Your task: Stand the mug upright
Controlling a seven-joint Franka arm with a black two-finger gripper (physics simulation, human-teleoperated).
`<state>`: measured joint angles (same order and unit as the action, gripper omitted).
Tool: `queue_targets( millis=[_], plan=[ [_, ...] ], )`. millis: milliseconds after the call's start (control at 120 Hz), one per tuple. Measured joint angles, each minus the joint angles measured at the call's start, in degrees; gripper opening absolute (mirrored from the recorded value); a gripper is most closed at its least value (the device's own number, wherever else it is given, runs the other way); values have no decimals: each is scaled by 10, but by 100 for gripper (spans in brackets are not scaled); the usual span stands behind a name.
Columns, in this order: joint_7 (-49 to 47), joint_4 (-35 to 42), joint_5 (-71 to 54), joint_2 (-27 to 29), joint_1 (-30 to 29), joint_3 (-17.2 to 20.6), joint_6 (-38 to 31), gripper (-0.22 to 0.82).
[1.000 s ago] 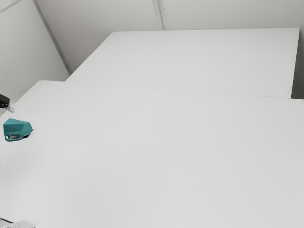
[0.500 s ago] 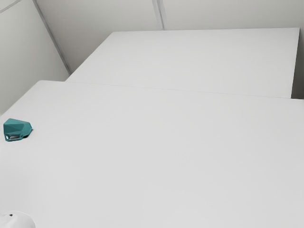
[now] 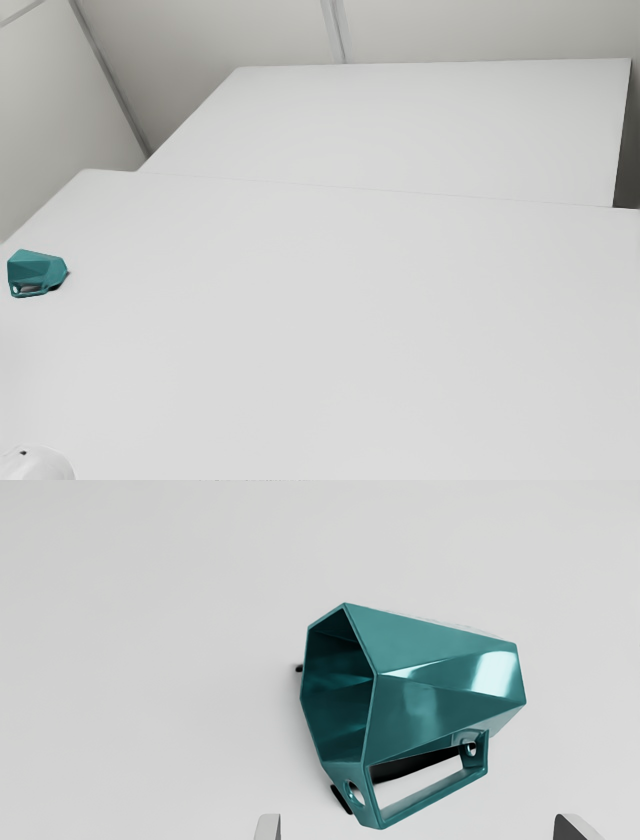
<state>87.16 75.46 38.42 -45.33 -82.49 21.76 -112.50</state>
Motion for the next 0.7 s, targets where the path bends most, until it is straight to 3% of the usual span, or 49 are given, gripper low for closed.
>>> queue_targets(
  millis=[275,425,700],
  plan=[
    [63,5,1,-17,11,3,-23,59],
    [86,-24,3,-53,16,21,-37,59],
    [116,-35,6,-67,17,44,-52,59]
  ],
)
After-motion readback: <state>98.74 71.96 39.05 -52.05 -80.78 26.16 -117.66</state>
